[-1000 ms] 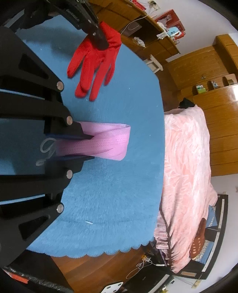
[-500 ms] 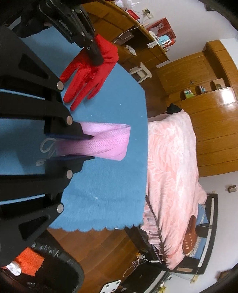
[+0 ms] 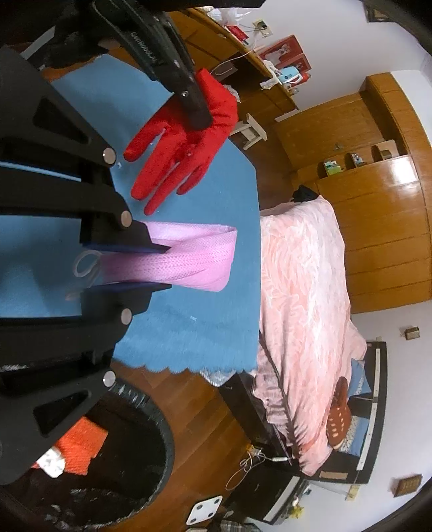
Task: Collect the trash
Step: 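Carry the red glove and pink mask over the bin and release both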
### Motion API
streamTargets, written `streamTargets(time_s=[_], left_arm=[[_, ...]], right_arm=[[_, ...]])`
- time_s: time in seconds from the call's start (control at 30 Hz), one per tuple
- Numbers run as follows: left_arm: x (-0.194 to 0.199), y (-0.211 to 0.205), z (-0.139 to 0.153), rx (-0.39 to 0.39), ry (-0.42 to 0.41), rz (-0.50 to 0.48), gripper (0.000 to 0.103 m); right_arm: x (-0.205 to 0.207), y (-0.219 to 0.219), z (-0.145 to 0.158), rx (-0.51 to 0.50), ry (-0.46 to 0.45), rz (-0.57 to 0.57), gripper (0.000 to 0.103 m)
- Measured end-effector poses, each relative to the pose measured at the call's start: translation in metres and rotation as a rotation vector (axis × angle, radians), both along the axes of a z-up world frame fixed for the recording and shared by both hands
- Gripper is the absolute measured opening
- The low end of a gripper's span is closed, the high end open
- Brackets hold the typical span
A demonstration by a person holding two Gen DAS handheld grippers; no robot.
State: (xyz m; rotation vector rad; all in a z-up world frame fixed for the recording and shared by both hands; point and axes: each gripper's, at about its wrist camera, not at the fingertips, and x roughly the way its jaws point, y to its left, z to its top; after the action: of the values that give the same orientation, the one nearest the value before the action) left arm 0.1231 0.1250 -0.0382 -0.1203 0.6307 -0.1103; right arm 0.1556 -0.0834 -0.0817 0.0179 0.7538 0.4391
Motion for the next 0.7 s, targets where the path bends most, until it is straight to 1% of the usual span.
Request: streamTargets(time_s=[0.17, 0.37, 0.5, 0.7], left_arm=[[-0.007, -0.021, 0.01, 0.003, -0.021, -0.043, 0.006], [-0.01, -0.056, 0.017, 0.006, -0.04, -0.119, 0.006], [-0.009, -0.085, 0.02, 0.0, -0.048, -0.174, 0.006], [-0.008, -0.128, 0.023, -0.001, -0.061, -0.255, 0.006]], right_arm=[[-0.018, -0.018, 0.012, -0.003, -0.018, -0.027, 0.014], [-0.035, -0.054, 0.026, -0.006, -0.044, -0.087, 0.014], [-0.045, -0.085, 0.032, -0.018, -0.063, -0.141, 0.014], [-0.056, -0.129, 0.034, -0.042, -0.075, -0.214, 0.014]])
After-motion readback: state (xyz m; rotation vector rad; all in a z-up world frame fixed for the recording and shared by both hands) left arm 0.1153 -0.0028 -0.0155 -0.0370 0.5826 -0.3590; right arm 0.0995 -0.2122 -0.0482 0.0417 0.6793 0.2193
